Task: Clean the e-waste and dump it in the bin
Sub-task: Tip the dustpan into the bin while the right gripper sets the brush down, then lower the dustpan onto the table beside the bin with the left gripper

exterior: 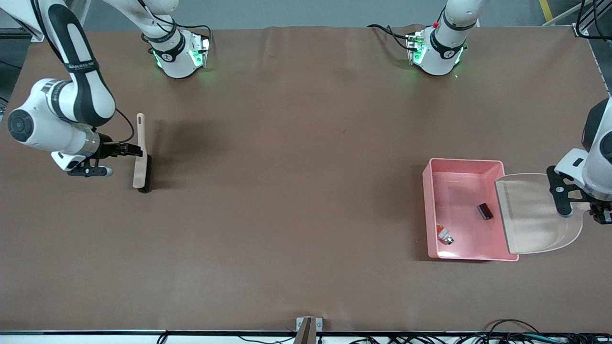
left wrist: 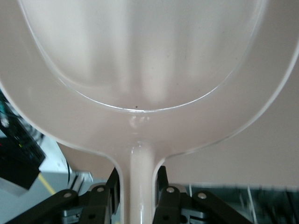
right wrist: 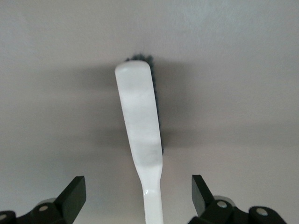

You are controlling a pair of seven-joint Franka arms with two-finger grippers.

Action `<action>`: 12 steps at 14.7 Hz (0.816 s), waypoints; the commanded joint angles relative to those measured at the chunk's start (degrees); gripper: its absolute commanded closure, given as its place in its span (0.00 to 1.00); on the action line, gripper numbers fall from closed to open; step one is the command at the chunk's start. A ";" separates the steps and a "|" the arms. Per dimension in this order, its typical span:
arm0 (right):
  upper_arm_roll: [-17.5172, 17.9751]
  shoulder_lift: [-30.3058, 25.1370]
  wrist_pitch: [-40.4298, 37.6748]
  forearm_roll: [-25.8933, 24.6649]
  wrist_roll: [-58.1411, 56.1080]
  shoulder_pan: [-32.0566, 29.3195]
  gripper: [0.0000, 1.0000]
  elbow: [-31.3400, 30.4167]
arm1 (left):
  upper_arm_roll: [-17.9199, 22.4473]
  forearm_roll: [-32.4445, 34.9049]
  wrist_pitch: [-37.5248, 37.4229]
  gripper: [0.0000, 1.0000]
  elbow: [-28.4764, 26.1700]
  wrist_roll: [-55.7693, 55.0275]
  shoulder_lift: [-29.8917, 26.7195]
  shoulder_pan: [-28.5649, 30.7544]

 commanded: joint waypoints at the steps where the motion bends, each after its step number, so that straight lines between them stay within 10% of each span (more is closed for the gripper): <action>1: 0.13 -0.84 -6.54 0.01 1.55 0.82 0.00 5.83 | -1.12 -7.65 -1.46 0.97 2.93 -1.62 -0.92 -3.17; 12: 0.04 -0.32 -39.16 -7.64 10.79 9.09 0.00 41.17 | 4.32 -12.60 -1.90 0.97 9.44 -16.30 7.15 -32.51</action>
